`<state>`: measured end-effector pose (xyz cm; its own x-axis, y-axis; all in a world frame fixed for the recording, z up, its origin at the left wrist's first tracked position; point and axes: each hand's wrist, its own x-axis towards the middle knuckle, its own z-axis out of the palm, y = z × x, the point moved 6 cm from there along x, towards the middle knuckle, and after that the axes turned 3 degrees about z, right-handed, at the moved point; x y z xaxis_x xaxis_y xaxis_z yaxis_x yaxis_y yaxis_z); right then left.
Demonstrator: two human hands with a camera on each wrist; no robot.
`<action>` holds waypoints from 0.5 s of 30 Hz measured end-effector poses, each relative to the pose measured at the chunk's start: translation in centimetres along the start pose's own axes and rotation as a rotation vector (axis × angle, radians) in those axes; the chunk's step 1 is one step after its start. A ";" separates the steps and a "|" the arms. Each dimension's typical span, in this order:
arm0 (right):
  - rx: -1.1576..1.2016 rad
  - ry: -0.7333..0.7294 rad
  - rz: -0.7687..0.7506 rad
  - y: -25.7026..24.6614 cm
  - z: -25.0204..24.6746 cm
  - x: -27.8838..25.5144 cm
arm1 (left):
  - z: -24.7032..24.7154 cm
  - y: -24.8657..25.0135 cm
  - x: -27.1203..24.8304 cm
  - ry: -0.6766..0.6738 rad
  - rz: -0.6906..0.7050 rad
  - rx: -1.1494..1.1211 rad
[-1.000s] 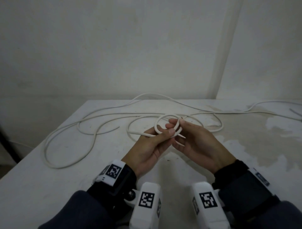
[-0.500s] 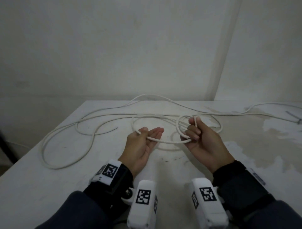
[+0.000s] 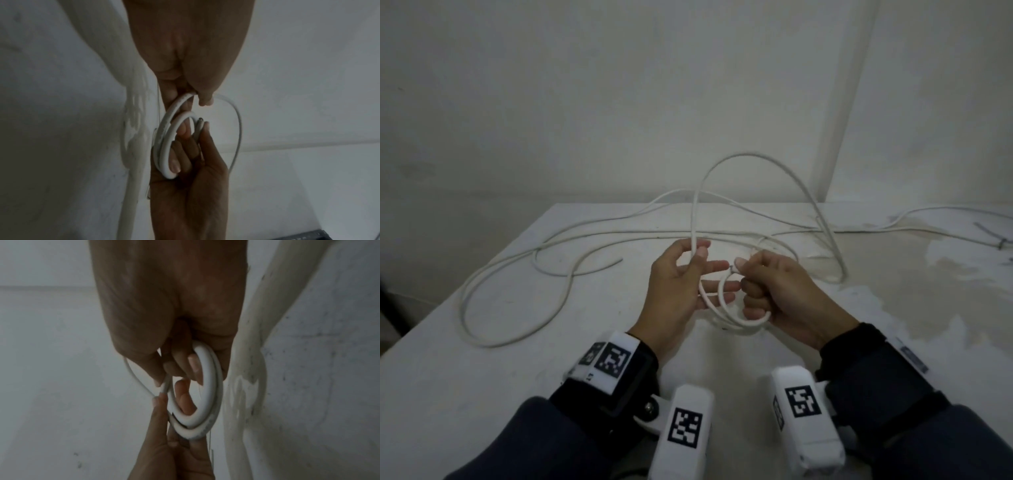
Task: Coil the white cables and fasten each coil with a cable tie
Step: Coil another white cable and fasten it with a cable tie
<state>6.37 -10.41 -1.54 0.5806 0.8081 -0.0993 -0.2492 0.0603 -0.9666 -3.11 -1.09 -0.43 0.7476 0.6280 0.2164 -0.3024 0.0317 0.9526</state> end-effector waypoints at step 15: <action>-0.166 -0.034 -0.002 -0.1 -0.1 -0.4 | 2.4 -1.7 -0.4 -0.354 -0.315 -0.170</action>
<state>6.23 -10.83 -1.46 0.5539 0.8274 -0.0923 -0.1151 -0.0337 -0.9928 -1.47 -3.31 -1.67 0.9639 0.2660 0.0111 -0.0996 0.3217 0.9416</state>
